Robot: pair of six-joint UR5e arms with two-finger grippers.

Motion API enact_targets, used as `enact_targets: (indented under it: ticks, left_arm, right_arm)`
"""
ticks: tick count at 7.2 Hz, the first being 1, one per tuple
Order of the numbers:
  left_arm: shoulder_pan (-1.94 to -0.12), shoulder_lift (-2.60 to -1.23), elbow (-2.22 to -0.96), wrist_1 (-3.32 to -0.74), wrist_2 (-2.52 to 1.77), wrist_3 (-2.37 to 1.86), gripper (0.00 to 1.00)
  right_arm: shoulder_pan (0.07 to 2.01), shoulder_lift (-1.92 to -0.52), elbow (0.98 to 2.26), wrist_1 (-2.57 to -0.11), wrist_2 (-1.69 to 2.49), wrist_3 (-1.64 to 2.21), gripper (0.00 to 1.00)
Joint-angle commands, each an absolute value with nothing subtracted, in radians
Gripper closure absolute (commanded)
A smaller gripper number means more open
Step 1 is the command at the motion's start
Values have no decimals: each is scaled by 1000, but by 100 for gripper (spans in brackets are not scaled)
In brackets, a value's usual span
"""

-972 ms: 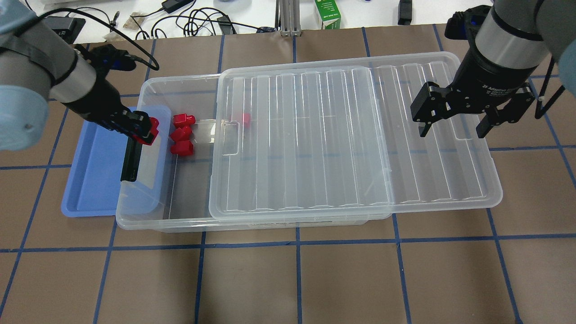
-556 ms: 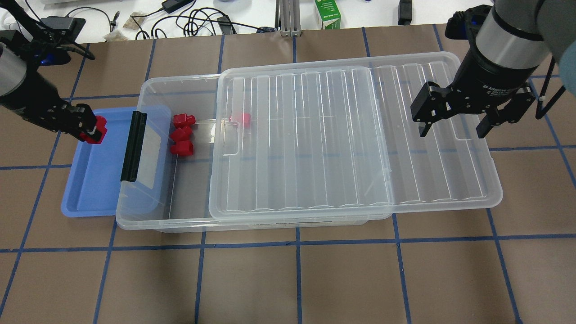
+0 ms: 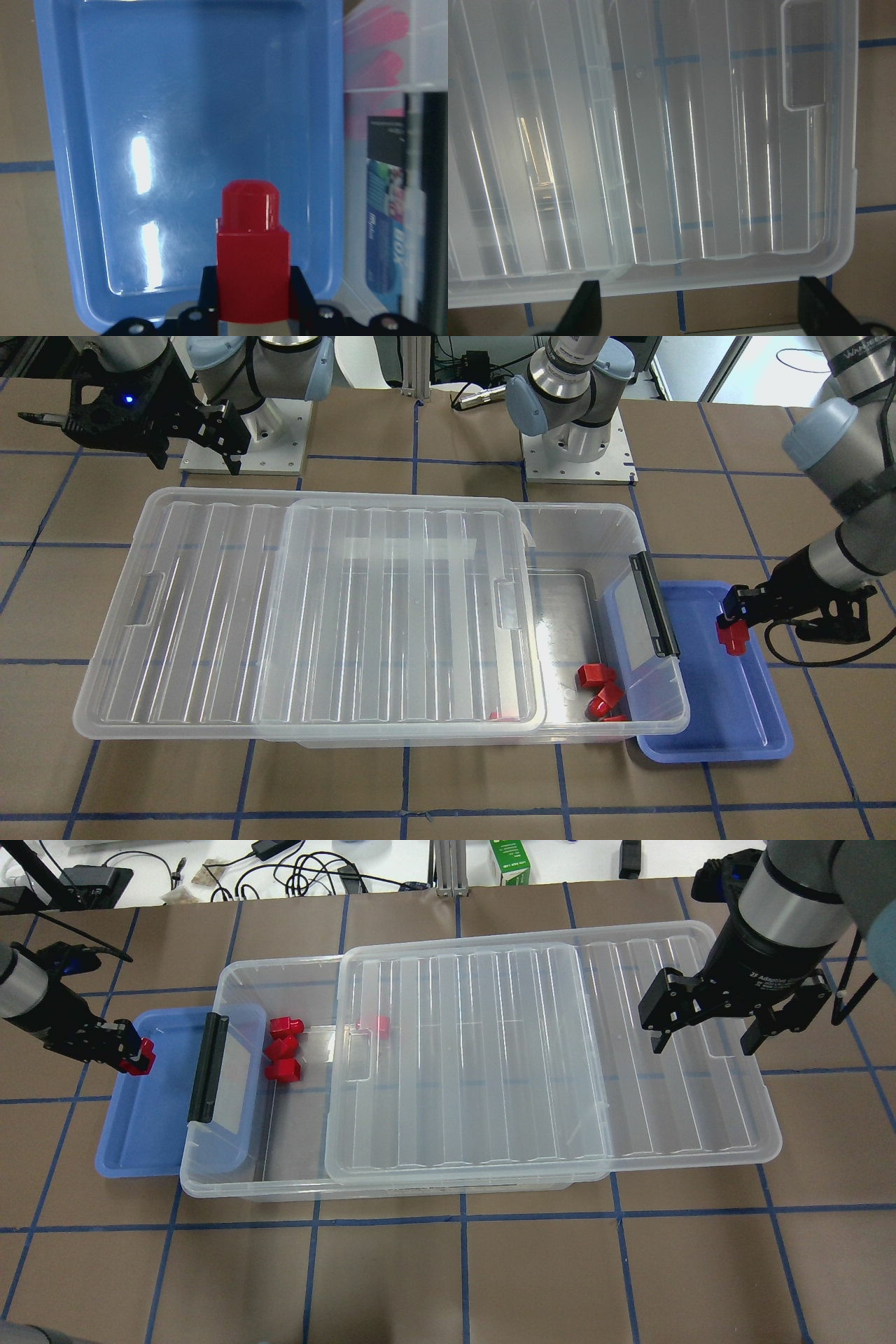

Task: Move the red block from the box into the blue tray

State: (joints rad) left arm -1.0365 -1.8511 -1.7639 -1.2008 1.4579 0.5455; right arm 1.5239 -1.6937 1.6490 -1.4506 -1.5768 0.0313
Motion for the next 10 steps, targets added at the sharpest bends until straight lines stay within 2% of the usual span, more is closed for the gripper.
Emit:
enact_targets:
  ticks: [1,2,3,4,6,8,10]
  left_arm:
    - [-1035,-1965,-1847,-957,1454,538,77]
    - [-1035,-1976,-1858,-947,1451,537,61]
    - [-1035,-1980,-1868,-942,1451,532,24]
    - [-1035,-1974,-1867,-945,1451,532,0]
    - [-1048,-1919,-1838,-986,1463,529,0]
    - [-1078,-1776,-1694,-1328,1459,478,0]
    - [-1210,-1682,-1564,-1506,1465,357,0]
  right_arm:
    - [1523,-1692,1649,-1453,-1577,34,0]
    - [1523,-1690,1649,-1453,-1577,32,0]
    - [1523,-1690,1649,-1454,-1577,32,0]
    - [1522,-1689,1649,-1456,-1577,32,0]
    - [1522,-1689,1649,-1456,-1574,32,0]
    - [1510,-1689,1648,-1457,-1578,32,0]
    - [1433,-1677,1649,-1463,-1575,0,0]
